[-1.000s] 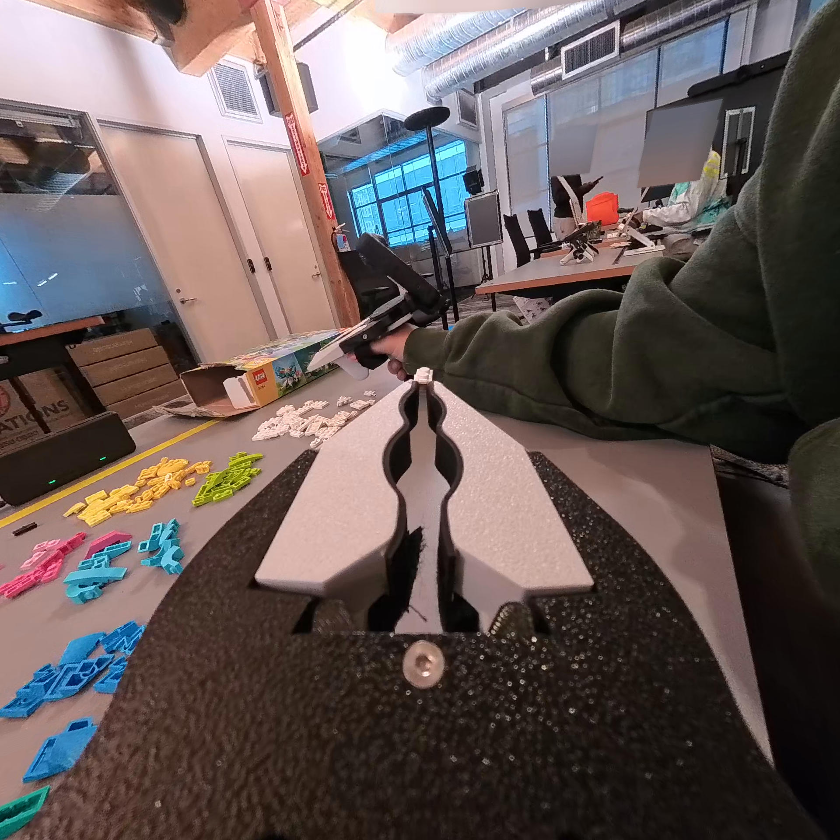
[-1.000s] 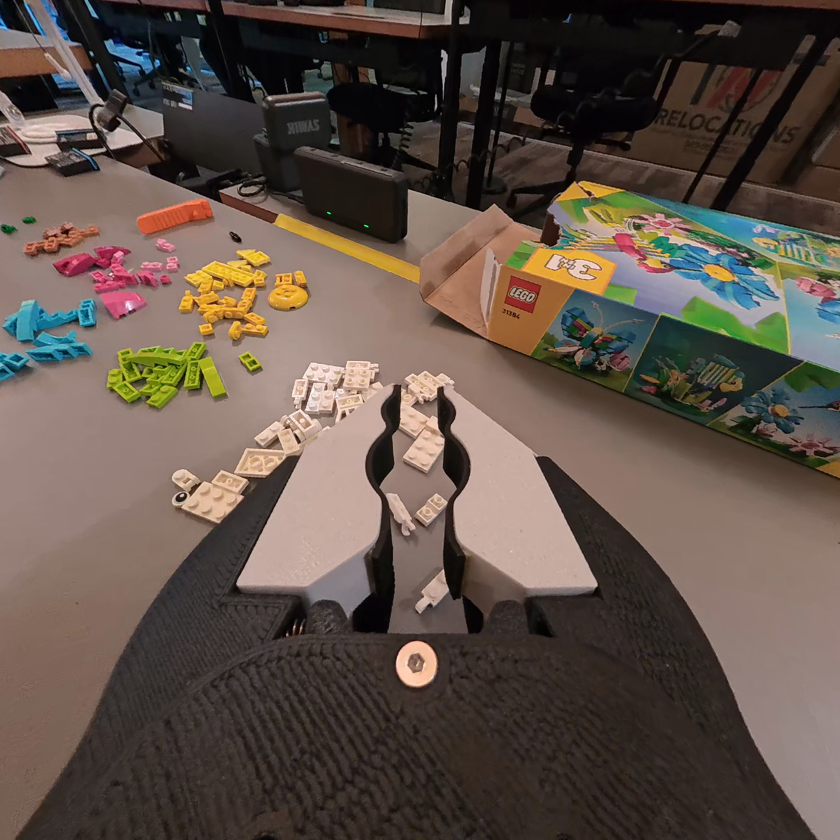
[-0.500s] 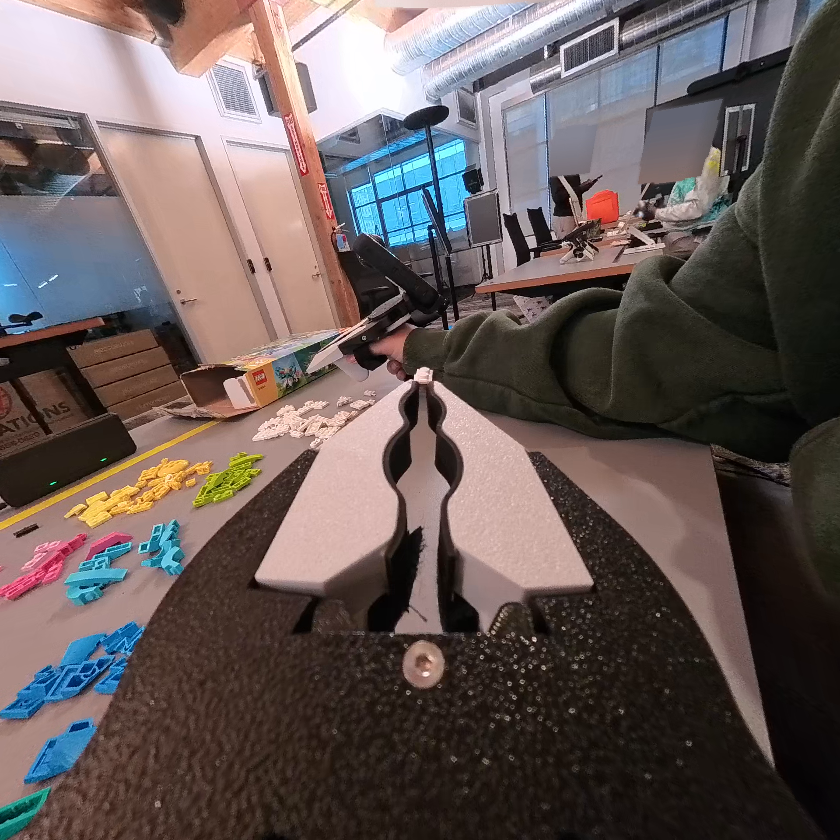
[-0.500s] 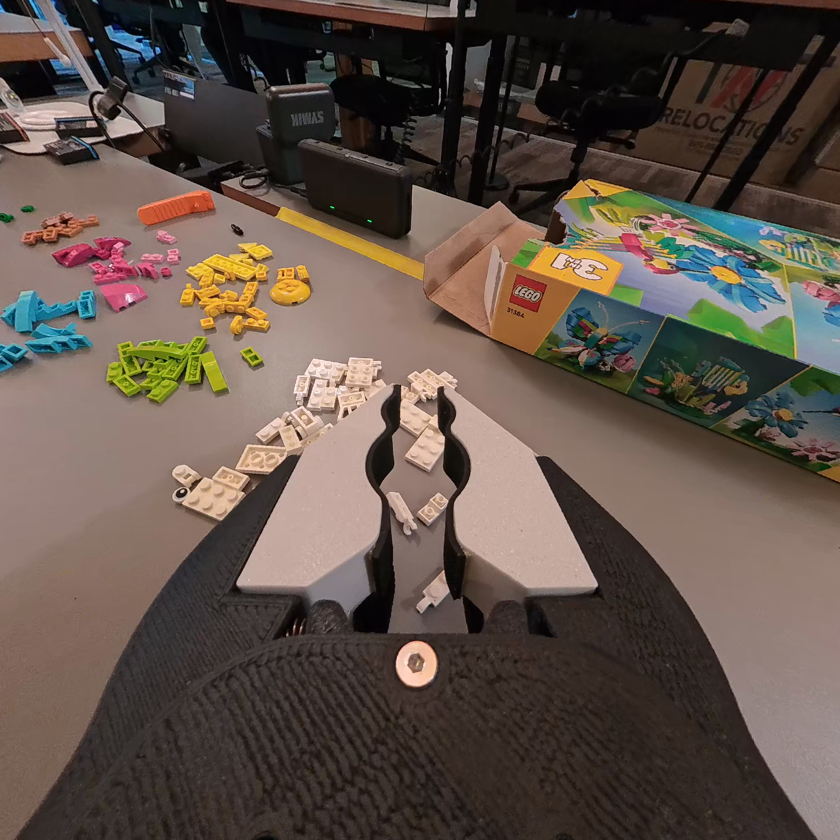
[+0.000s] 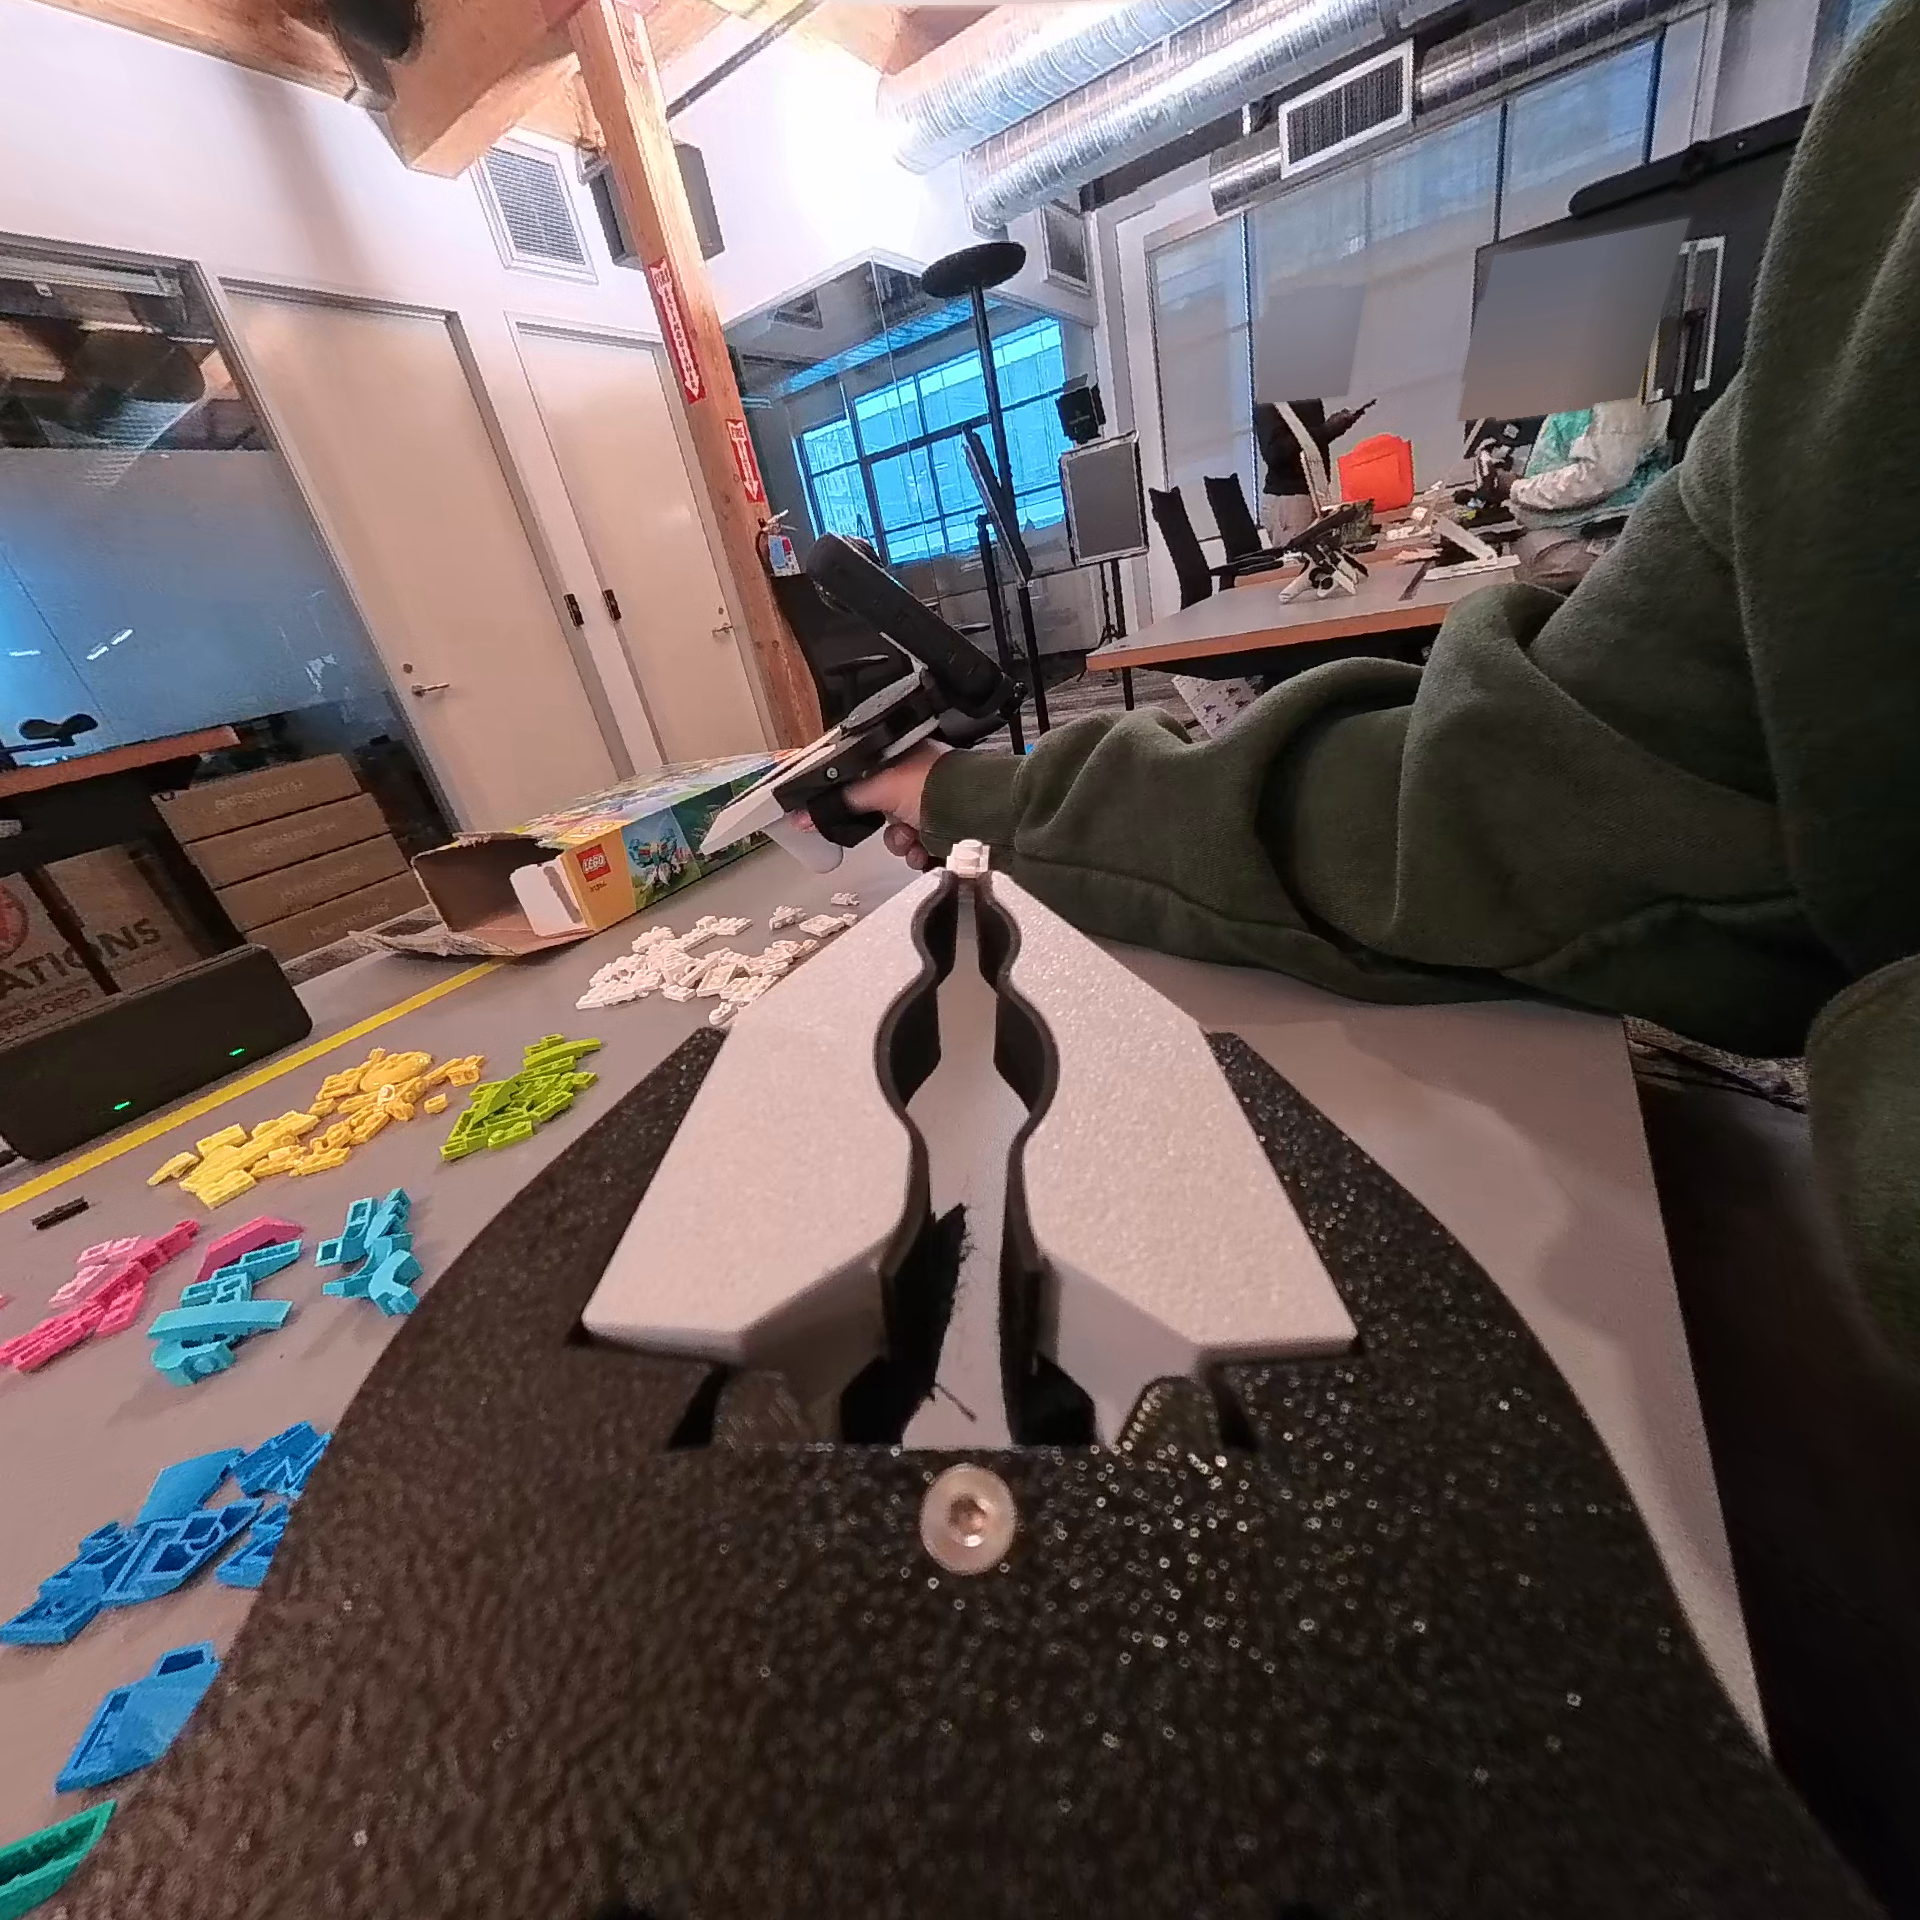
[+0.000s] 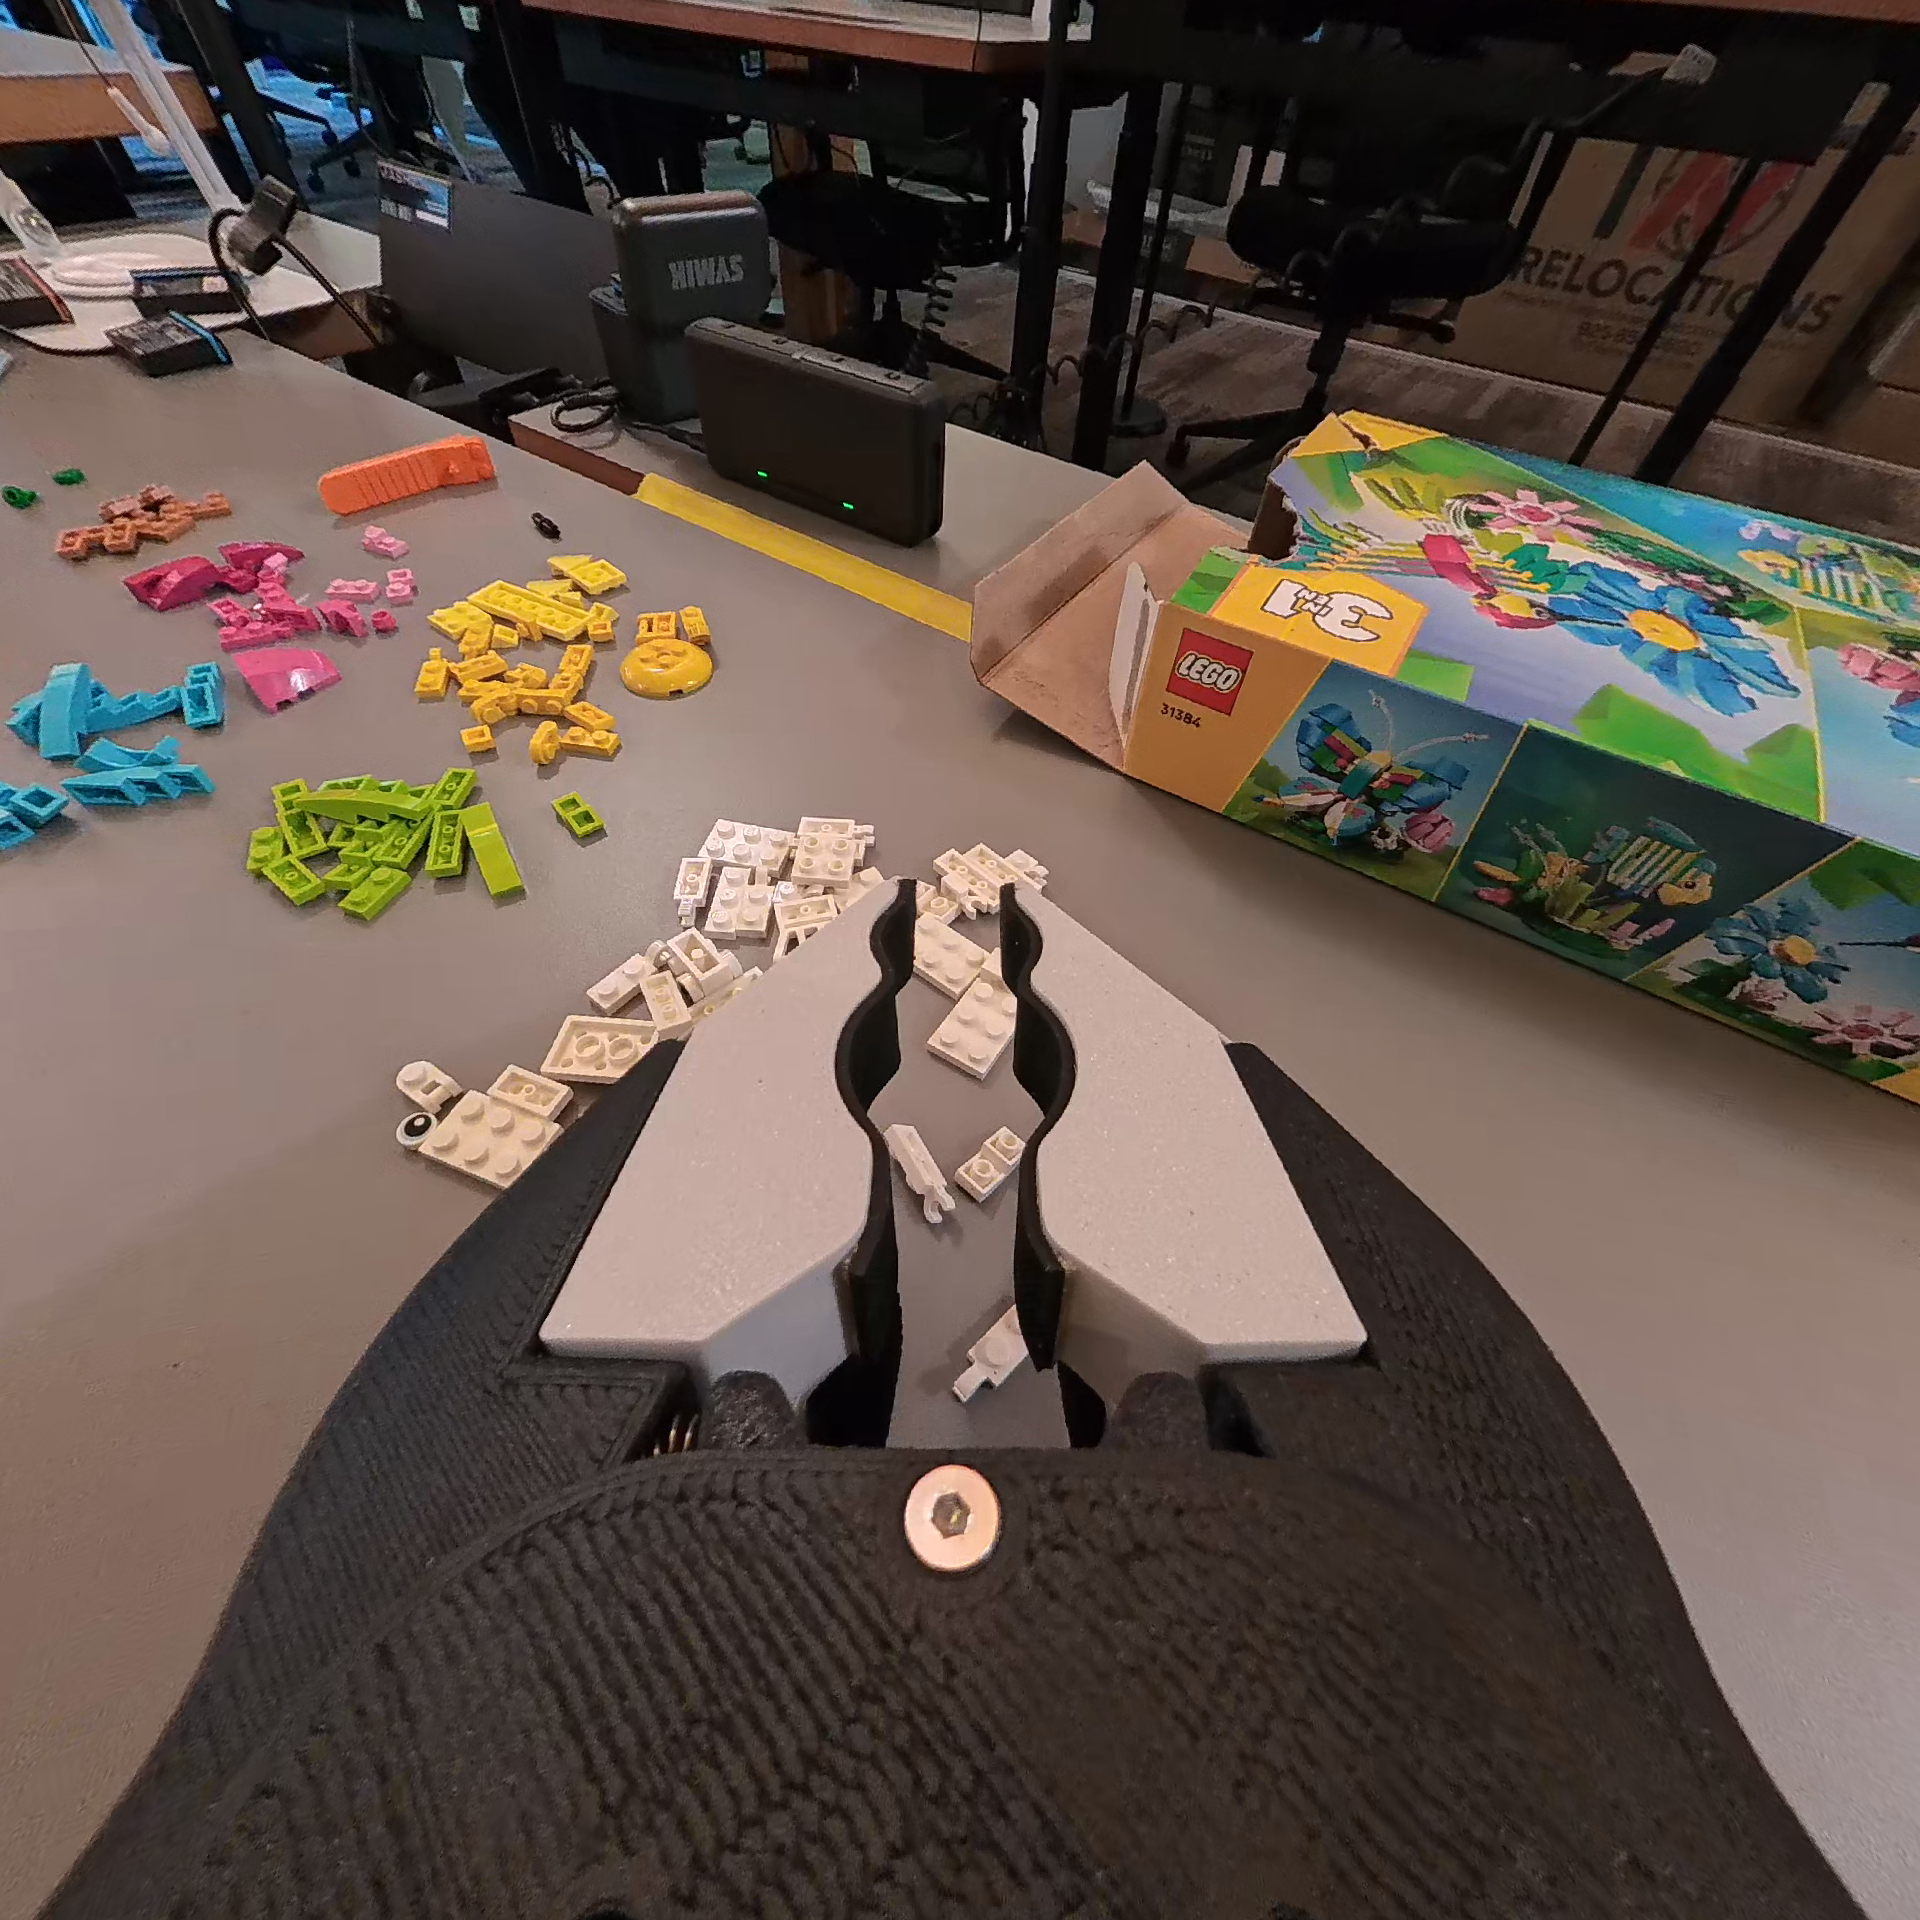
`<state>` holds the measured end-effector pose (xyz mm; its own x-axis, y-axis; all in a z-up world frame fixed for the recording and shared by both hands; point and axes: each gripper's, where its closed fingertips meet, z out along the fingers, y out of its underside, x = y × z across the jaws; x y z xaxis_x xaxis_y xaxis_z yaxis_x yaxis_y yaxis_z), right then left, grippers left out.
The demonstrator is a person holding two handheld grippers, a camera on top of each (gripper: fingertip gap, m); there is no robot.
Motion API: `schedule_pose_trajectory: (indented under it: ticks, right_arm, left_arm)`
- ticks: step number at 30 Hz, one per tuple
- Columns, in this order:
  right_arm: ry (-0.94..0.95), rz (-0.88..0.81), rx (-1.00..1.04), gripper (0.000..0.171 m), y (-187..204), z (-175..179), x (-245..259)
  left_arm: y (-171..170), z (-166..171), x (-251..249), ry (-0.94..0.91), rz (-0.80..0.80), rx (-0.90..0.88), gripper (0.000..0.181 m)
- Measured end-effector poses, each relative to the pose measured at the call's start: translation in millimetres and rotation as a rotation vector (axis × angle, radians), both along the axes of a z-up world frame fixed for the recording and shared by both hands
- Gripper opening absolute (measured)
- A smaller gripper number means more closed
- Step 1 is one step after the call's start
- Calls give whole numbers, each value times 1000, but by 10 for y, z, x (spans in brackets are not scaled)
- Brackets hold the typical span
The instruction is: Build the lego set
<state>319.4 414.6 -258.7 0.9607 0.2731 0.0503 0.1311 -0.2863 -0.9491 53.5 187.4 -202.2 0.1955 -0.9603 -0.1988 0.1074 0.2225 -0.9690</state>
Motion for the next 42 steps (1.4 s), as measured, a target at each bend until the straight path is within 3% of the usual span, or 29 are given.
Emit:
schedule_pose_trajectory:
  ticks: [38,42]
  right_arm:
    - [-5,3,-1,14,3,2,-5]
    - [13,148,-131,10,-29,-163,-315]
  left_arm:
    - [-8,1,-4,0,-2,1,0]
    - [-4,-2,-2,1,-1,0,0]
